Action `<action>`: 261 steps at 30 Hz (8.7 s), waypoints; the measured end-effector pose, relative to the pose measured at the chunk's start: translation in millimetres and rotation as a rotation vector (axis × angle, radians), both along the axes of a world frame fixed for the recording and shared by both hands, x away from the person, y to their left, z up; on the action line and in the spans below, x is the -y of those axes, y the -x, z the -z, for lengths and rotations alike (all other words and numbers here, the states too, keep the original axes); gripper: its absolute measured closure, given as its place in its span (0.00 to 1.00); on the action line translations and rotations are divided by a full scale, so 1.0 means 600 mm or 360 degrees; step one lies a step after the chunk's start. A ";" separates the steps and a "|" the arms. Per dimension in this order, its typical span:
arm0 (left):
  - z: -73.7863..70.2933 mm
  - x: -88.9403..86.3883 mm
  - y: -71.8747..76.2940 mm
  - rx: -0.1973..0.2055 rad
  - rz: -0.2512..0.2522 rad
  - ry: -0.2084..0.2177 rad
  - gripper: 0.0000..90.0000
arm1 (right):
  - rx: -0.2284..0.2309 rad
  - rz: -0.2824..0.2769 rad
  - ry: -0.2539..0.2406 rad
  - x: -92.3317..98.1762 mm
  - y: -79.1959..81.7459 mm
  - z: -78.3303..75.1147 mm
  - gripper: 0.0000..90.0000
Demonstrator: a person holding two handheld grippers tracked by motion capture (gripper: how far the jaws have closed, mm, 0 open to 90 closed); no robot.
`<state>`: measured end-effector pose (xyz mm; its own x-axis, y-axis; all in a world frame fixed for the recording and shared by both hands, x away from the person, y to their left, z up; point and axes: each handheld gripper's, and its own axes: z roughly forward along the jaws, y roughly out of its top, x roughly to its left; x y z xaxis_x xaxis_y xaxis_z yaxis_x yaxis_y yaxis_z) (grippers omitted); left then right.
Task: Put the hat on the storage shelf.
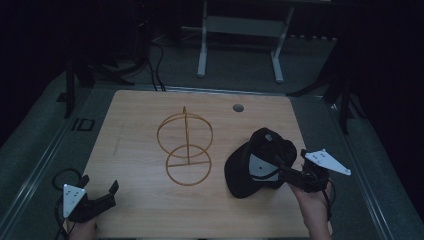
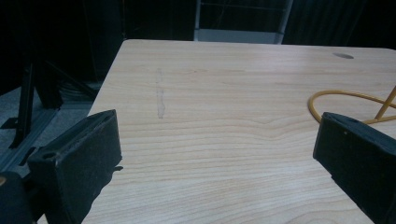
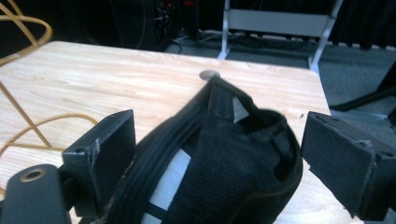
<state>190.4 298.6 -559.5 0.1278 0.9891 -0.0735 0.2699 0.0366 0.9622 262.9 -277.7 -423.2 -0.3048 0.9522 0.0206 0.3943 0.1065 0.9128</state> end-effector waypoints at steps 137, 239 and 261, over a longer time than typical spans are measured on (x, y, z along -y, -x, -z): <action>-0.252 0.415 -0.108 -0.0122 0.1190 -0.0057 0.98 | 0.0314 -0.0522 -0.0011 -0.096 0.112 -0.072 0.97; -0.334 0.363 -0.085 0.0081 0.1397 -0.0184 0.46 | 0.0359 -0.1365 0.0063 0.007 0.084 -0.123 0.99; -0.297 0.266 -0.058 0.0007 0.1167 -0.0254 0.16 | 0.0388 -0.0889 0.0111 0.033 0.004 -0.167 0.99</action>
